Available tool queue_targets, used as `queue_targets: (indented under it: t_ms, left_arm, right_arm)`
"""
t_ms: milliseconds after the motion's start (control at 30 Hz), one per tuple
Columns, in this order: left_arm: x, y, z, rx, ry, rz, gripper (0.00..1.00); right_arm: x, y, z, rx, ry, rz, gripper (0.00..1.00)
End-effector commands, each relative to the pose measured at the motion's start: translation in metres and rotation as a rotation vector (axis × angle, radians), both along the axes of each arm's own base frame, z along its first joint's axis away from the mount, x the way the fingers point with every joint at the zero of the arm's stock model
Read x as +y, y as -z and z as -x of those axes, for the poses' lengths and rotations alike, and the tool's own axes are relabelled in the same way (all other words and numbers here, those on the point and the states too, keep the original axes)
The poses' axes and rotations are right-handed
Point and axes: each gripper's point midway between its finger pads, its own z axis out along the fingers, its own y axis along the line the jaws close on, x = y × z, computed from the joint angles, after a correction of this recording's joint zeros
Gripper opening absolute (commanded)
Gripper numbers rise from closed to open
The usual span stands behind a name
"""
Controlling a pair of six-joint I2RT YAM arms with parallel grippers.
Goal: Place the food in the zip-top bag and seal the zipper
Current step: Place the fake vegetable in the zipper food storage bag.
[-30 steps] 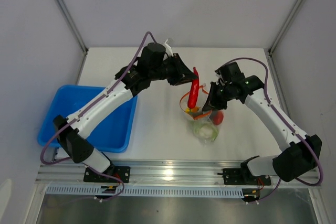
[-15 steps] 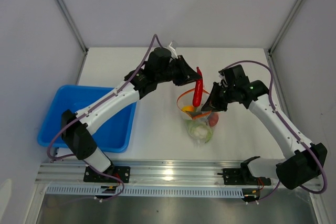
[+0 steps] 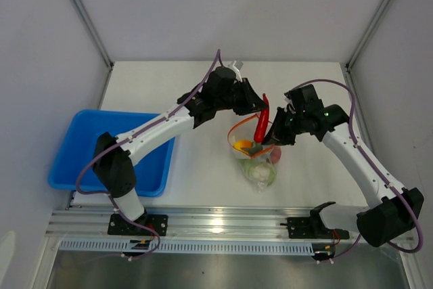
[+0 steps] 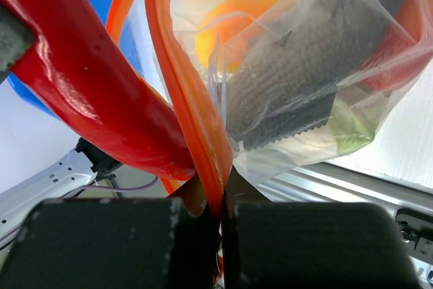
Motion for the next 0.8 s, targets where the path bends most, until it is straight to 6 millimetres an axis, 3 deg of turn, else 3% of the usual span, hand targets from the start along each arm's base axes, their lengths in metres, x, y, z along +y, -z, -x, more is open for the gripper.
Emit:
queue_targets:
  t_ms: [0, 333, 767]
  left_arm:
    - [-0.003, -0.008, 0.004, -0.067, 0.017, 0.004, 0.01]
    - [0.007, 0.022, 0.02, -0.015, 0.038, -0.063, 0.01]
    - [0.013, 0.059, 0.03, 0.096, 0.093, -0.207, 0.01]
  right_arm:
    - [0.0, -0.022, -0.009, -0.047, 0.043, -0.036, 0.0]
    - [-0.005, -0.029, -0.022, -0.038, 0.142, -0.08, 0.0]
    - [-0.011, -0.019, -0.024, -0.016, 0.187, -0.083, 0.0]
